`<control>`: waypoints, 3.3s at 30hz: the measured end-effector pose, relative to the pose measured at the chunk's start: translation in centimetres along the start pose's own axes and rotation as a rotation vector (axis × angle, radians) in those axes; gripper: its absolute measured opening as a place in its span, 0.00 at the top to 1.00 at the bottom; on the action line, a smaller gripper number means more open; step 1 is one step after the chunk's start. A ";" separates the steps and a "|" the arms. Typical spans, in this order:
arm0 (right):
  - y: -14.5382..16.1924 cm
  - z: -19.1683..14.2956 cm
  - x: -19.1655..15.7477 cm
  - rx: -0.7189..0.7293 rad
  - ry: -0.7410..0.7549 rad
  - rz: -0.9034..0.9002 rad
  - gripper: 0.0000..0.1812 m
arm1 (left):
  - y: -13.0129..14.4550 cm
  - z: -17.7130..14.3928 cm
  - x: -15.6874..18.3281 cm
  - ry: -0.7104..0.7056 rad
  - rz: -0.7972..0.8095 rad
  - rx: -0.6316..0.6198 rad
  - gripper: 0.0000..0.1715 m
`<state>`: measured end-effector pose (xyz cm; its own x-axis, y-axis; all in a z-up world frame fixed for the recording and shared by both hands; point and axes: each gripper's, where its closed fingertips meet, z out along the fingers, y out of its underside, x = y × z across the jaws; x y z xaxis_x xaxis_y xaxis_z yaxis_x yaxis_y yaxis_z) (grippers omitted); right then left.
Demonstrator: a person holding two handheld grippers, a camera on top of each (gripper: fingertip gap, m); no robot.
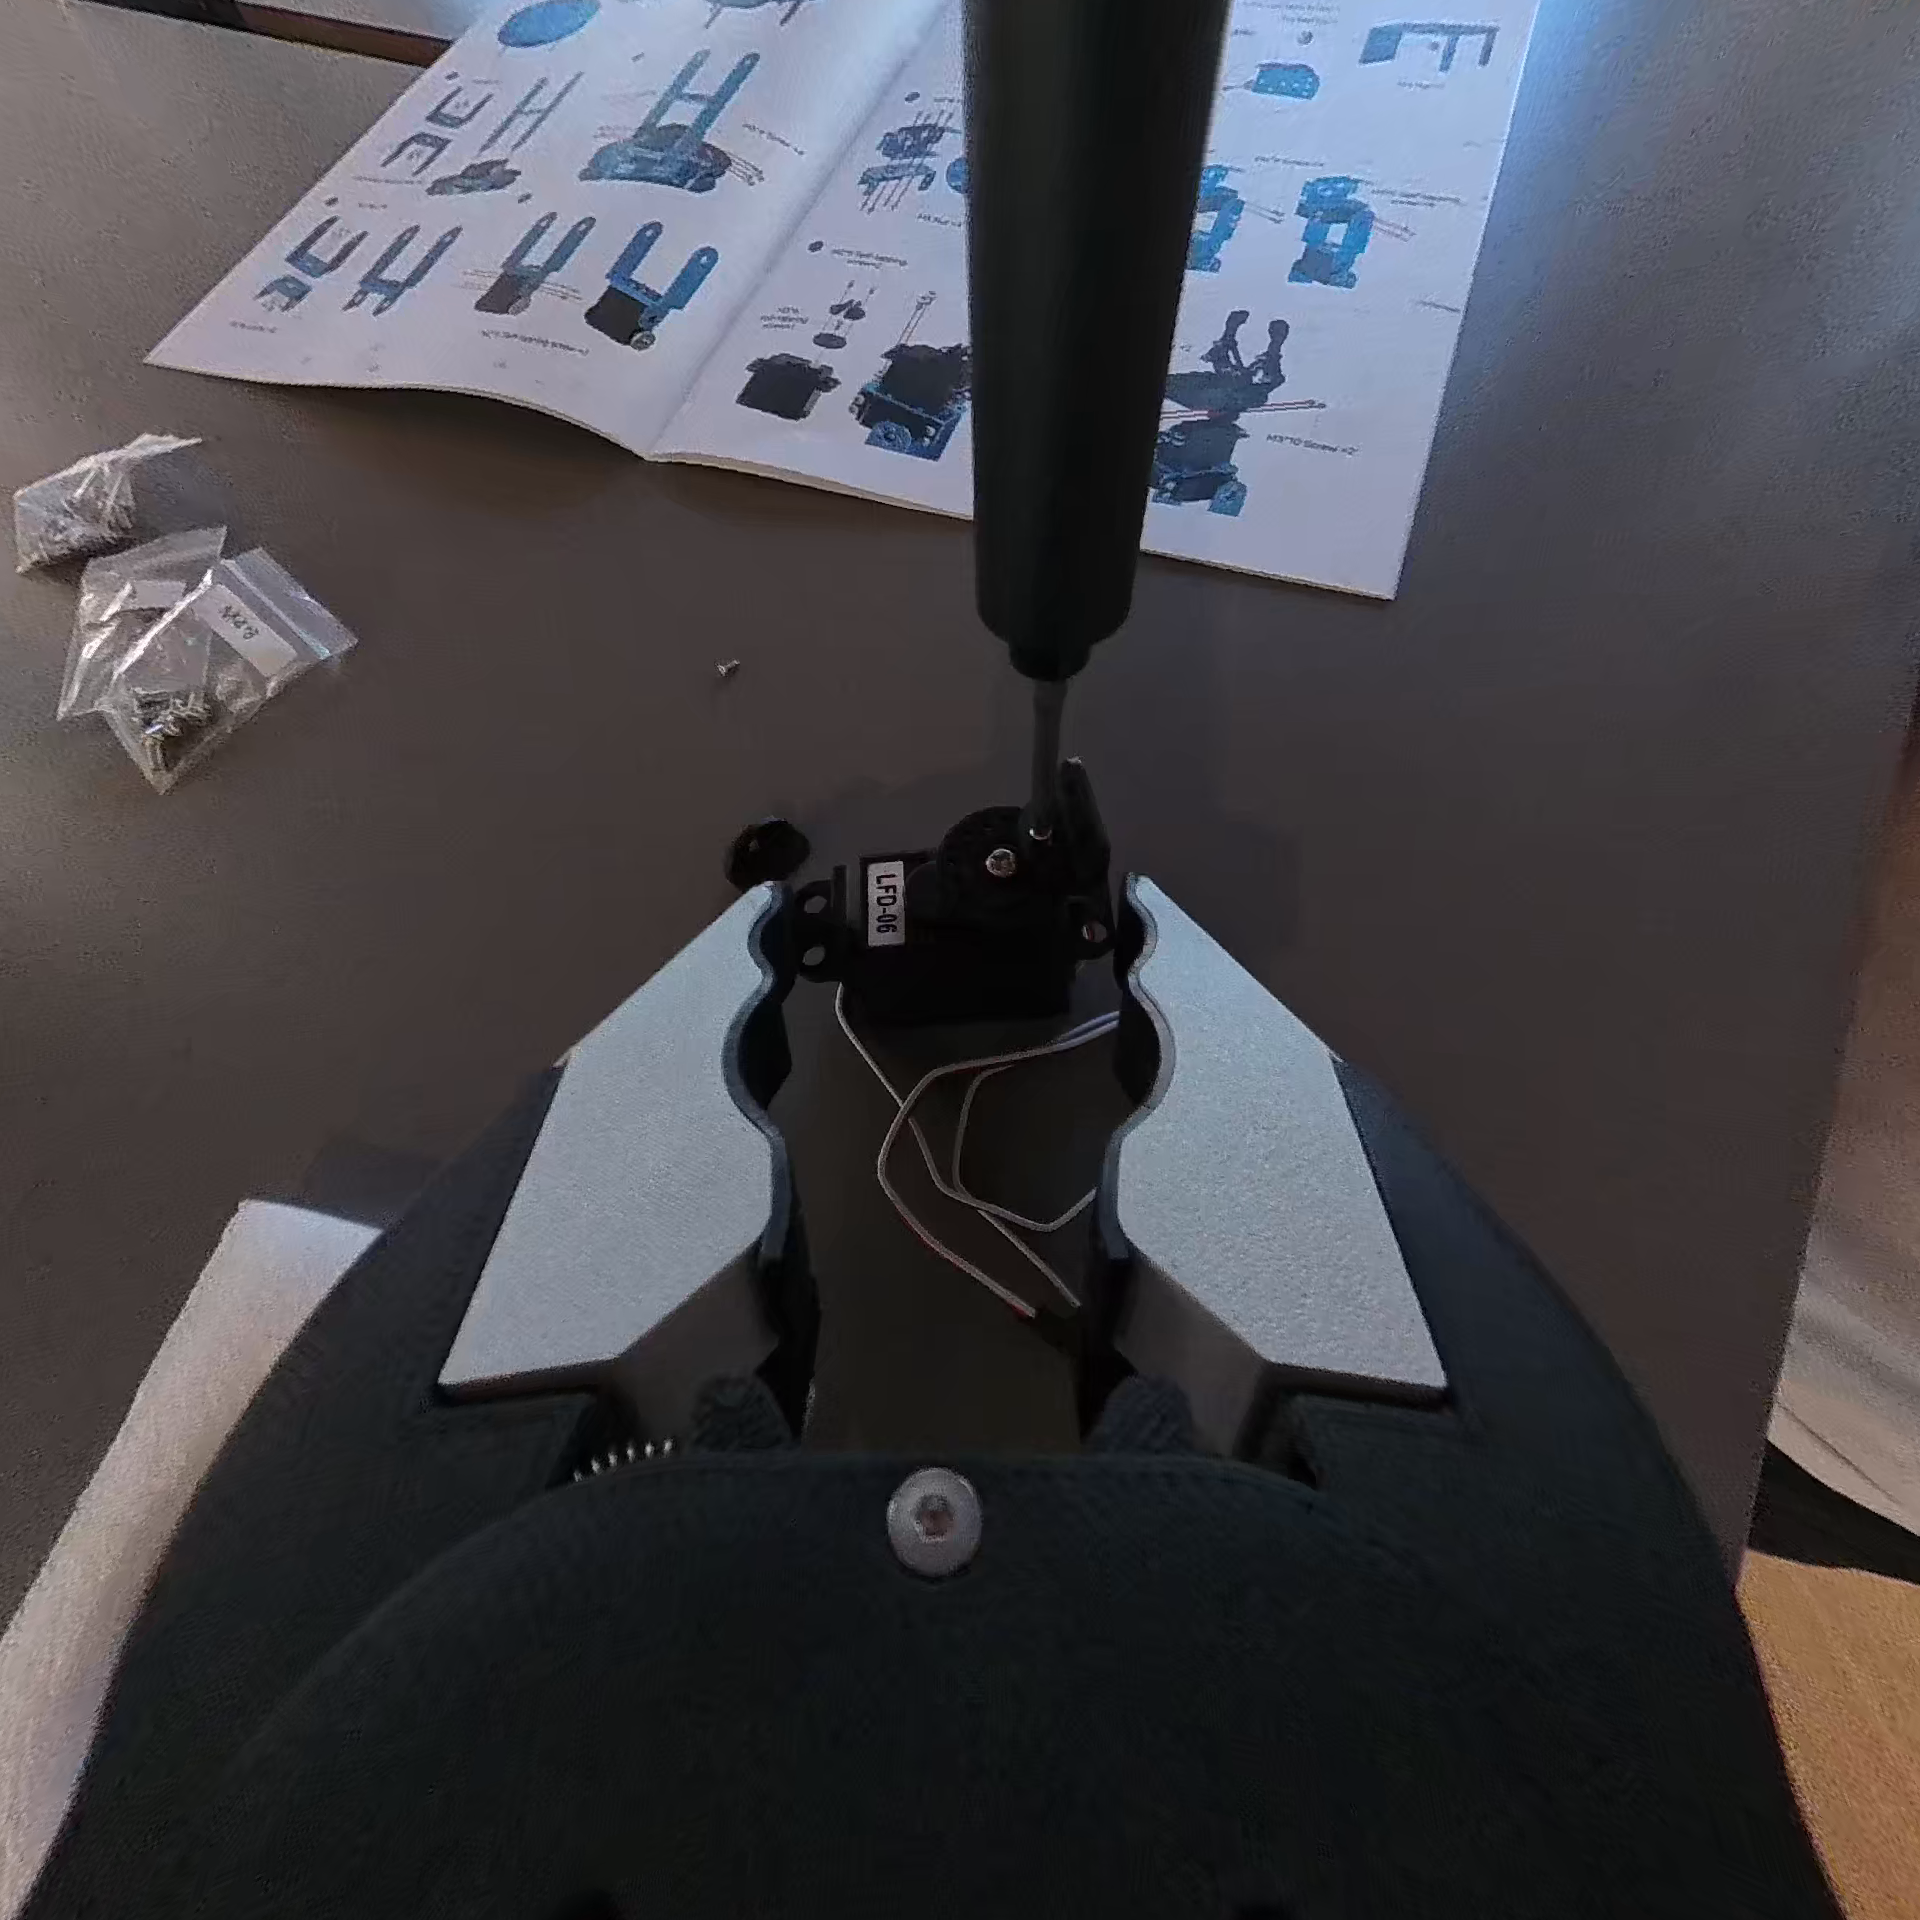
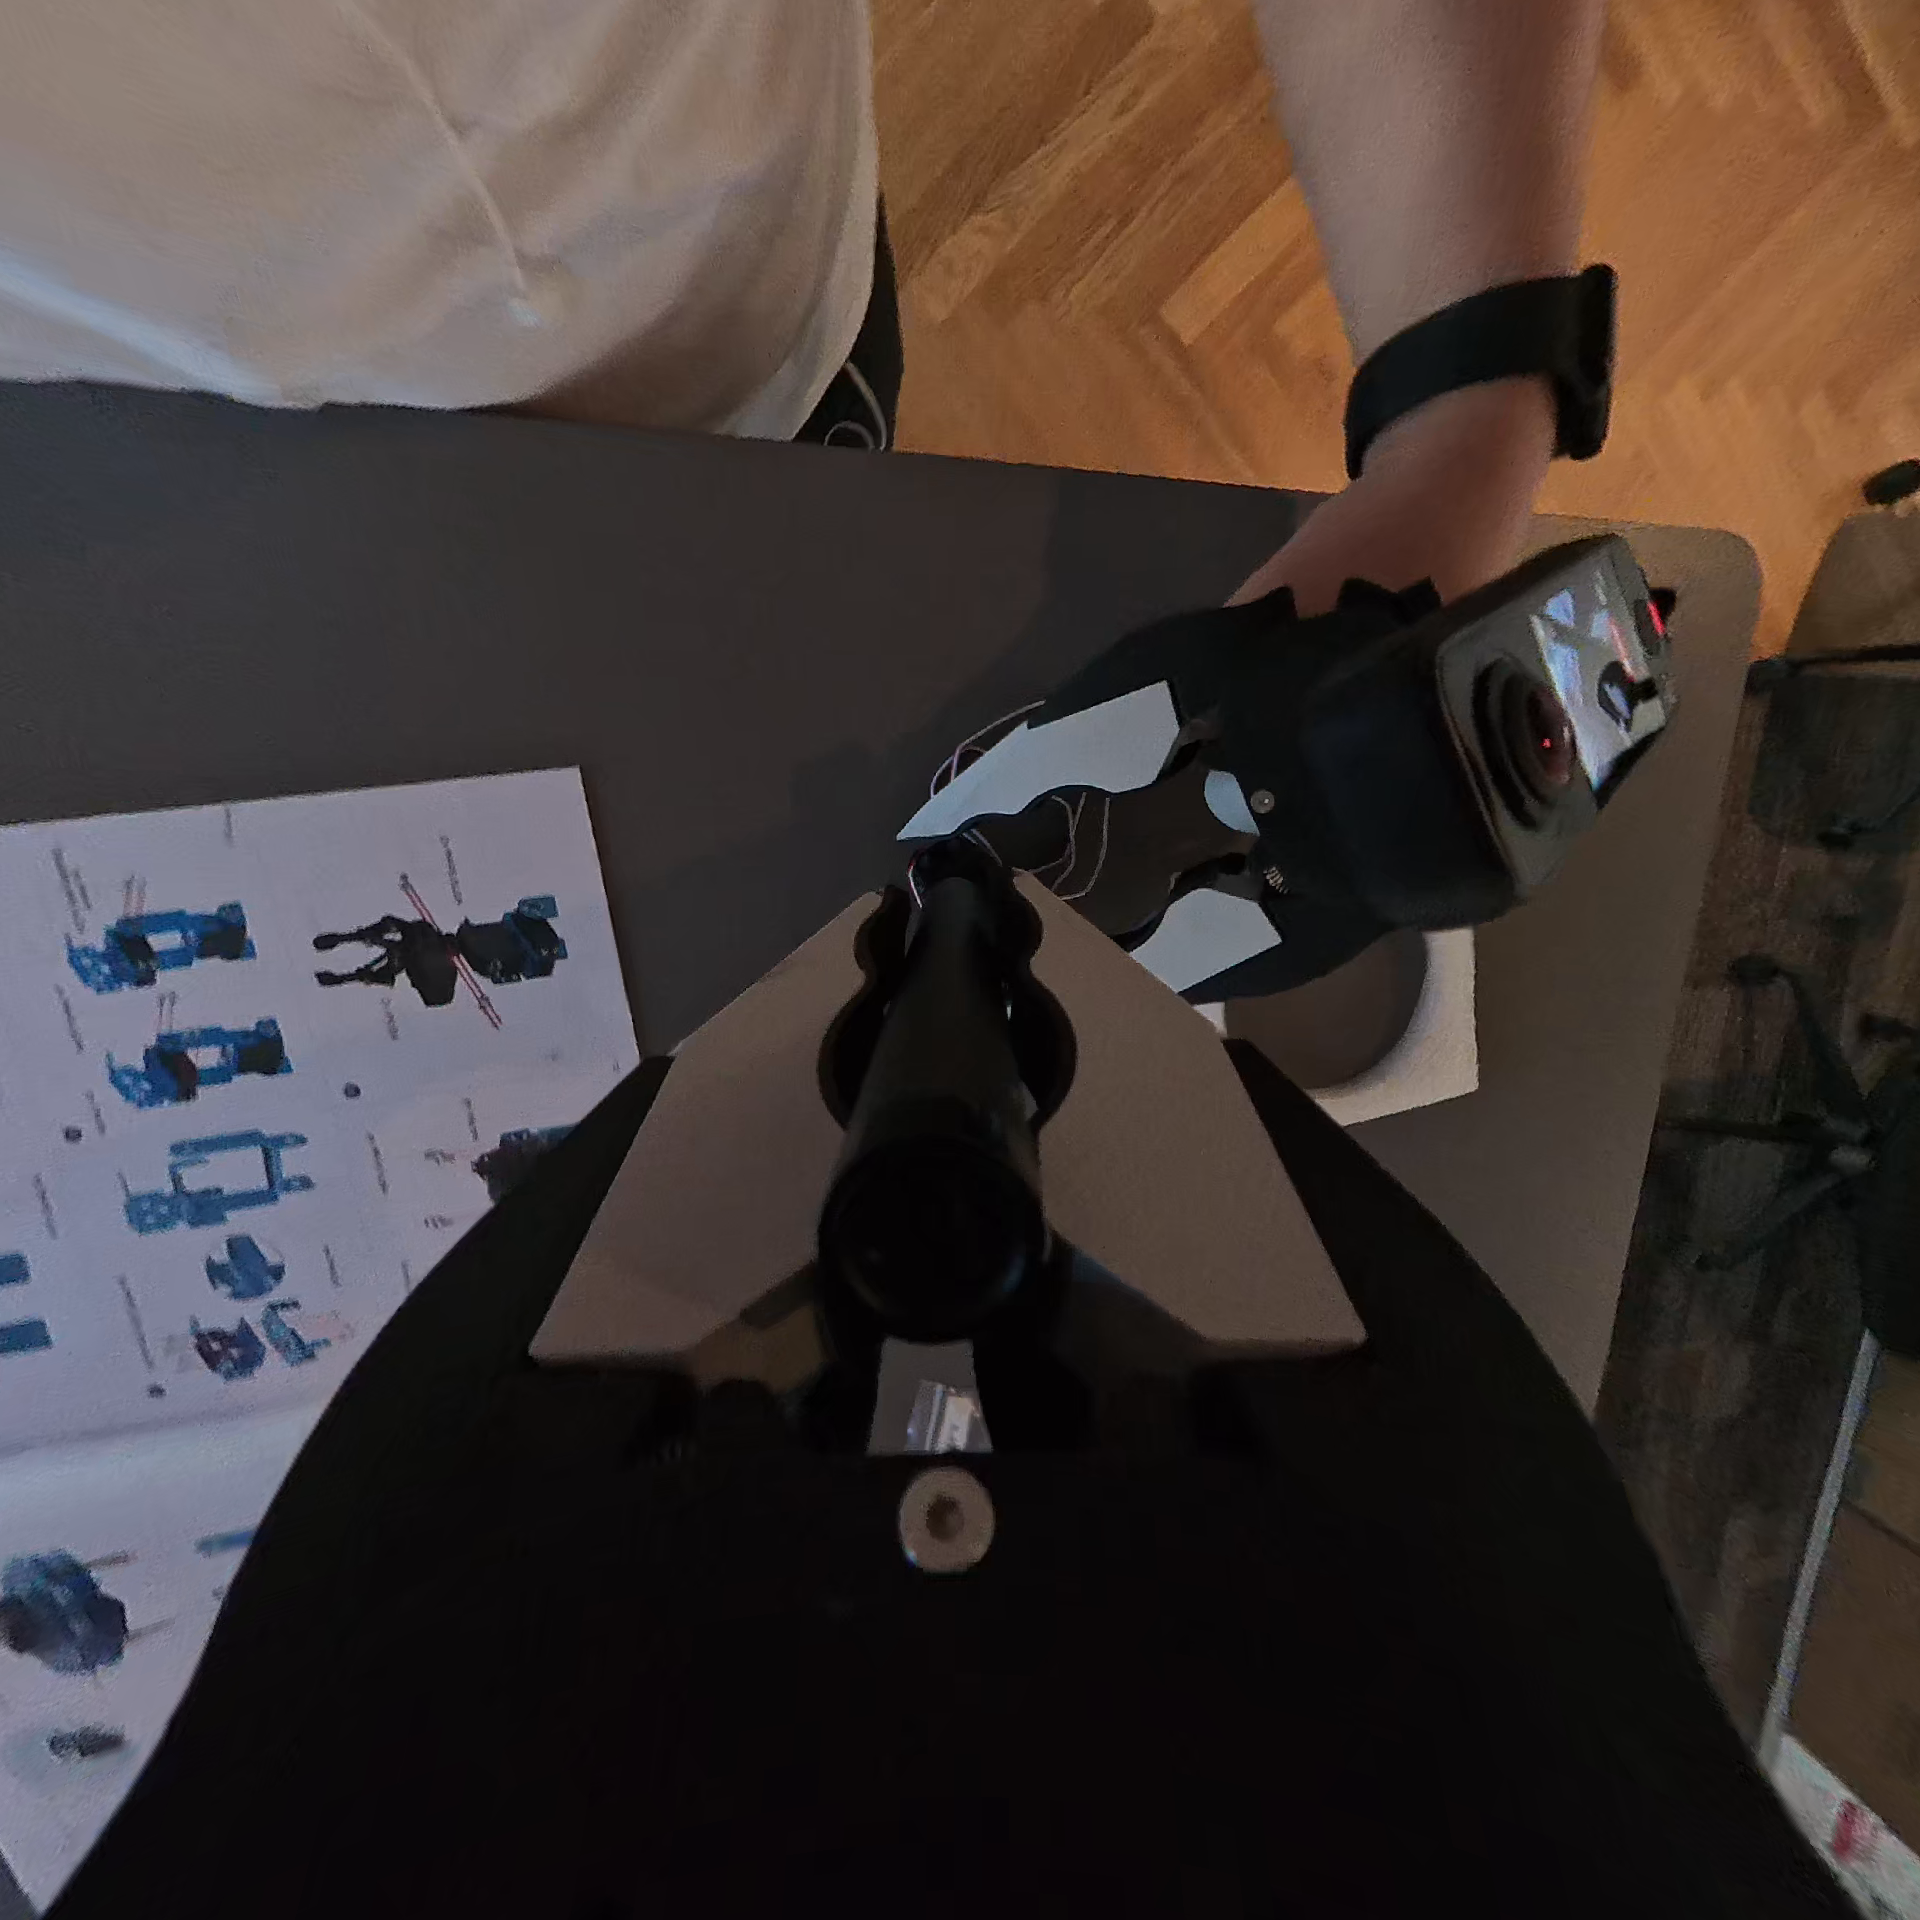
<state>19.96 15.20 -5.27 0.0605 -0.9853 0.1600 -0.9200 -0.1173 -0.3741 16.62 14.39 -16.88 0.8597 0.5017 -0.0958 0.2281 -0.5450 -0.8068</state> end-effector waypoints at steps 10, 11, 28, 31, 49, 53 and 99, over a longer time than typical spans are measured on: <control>-0.1 -2.3 0.7 -0.008 -0.004 0.030 0.91 | -0.1 0.2 -0.2 -0.007 -0.002 0.027 0.65; 0.0 -2.5 0.7 0.003 0.006 0.076 0.91 | -0.1 0.2 -0.2 -0.006 -0.011 0.027 0.64; 3.9 -2.0 -1.0 0.298 0.435 0.907 0.91 | -1.3 -6.1 1.5 -0.244 -0.335 0.326 0.70; 4.1 -1.7 -3.1 0.334 0.508 0.969 0.91 | -1.4 -8.2 1.6 -0.398 -0.312 0.382 0.77; -1.2 -2.5 -12.5 0.437 0.768 1.185 0.92 | -4.3 0.8 17.4 0.364 0.016 0.000 0.87; -2.0 -2.5 -13.7 0.434 0.815 1.191 0.92 | -3.9 1.2 18.3 0.369 0.116 -0.034 0.87; -2.3 -1.8 -15.9 0.438 0.814 1.073 0.92 | -2.9 4.0 17.7 0.185 0.193 -0.062 1.00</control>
<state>20.37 31.32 -5.30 -0.9559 -0.2912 0.0392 -0.1744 0.4549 -0.8733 29.38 27.55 -18.61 0.9577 0.2558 -0.1317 0.0740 -0.6615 -0.7463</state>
